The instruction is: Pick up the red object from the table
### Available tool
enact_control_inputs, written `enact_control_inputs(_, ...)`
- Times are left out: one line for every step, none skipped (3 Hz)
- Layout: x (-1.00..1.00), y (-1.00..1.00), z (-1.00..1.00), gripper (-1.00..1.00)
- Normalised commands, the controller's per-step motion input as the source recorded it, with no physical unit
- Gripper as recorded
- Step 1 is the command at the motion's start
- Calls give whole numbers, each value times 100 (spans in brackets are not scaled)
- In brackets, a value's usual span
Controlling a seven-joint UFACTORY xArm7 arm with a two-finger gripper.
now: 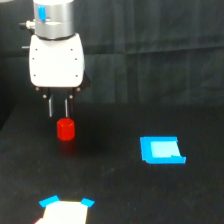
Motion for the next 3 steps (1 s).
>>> enact_control_inputs(-62, -100, 100, -100)
enact_control_inputs(100, 39, -35, 86)
enact_control_inputs(100, 37, -34, 84)
